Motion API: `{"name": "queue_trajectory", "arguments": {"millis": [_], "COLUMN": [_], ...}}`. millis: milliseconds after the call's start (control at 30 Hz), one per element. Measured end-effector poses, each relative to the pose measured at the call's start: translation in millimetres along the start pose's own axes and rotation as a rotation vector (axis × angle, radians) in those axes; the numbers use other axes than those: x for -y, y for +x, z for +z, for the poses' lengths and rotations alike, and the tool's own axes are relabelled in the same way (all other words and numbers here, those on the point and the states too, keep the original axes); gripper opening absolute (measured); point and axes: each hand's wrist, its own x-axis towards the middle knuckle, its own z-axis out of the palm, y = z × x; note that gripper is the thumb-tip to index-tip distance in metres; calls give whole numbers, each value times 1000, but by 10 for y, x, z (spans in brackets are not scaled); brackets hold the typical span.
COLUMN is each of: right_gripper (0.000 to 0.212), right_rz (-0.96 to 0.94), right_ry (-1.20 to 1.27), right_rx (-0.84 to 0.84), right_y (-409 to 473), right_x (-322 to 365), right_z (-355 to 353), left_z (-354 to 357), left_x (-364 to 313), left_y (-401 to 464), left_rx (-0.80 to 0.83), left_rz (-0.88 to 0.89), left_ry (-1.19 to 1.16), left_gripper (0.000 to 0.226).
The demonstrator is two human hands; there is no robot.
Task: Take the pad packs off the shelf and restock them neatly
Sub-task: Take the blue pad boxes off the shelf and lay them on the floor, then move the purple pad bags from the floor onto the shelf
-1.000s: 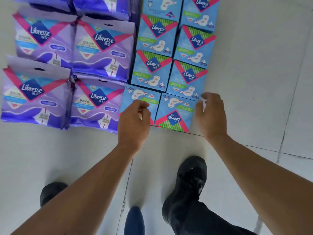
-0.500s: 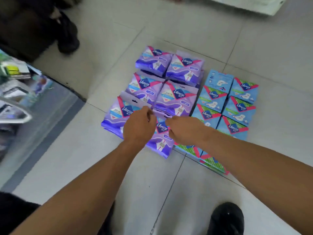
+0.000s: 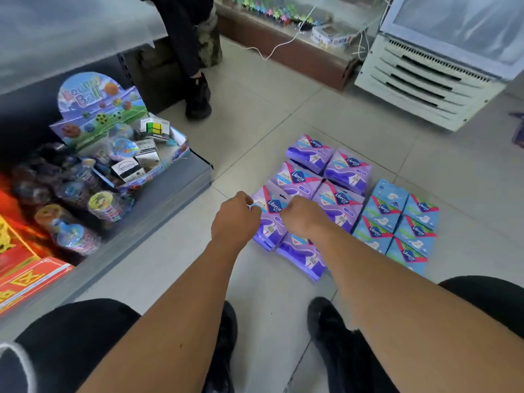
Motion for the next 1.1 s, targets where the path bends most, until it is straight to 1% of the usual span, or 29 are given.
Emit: {"name": "queue_trajectory", "arguments": {"millis": [67, 100, 200, 300, 400, 500, 600, 700, 800, 933, 1100], "right_gripper": [14, 18, 18, 37, 46, 56, 58, 63, 62, 60, 35], "right_rz": [27, 49, 142, 270, 413, 464, 511, 541, 558, 554, 438], "right_ry": [50, 56, 82, 112, 282, 378, 491, 592, 666, 696, 779], "right_rx": [-14, -3, 39, 81, 46, -25, -96, -74, -58, -67, -175], "right_y": [115, 202, 466, 875, 1277, 1560, 1762, 1882, 1937, 1939, 1825], "right_x": [159, 161, 1, -322, -609, -765, -881, -957, -1011, -1040, -1098], "right_z": [142, 212, 353, 616, 1001, 1247, 1381, 1465, 1541, 1600, 1438], "left_z": [2, 32, 204, 491, 838, 1153, 1408, 1564, 1647, 1693, 1622], "left_x": [69, 104, 241, 397, 543, 703, 836, 878, 892, 932, 931], "left_y": [65, 116, 312, 643, 1010, 1342, 1666, 1852, 1912, 1885, 1765], "left_rx": [-1, 7, 44, 114, 163, 158, 183, 250, 277, 213, 185], "left_rz": [-20, -25, -30, -52, -112, -121, -93, -98, -122, -108, -197], "left_ry": [-21, -15, -11, -19, -25, -6, 30, 60, 23, 81, -69], "left_gripper": [27, 26, 26, 32, 41, 48, 56, 67, 65, 60, 52]}}
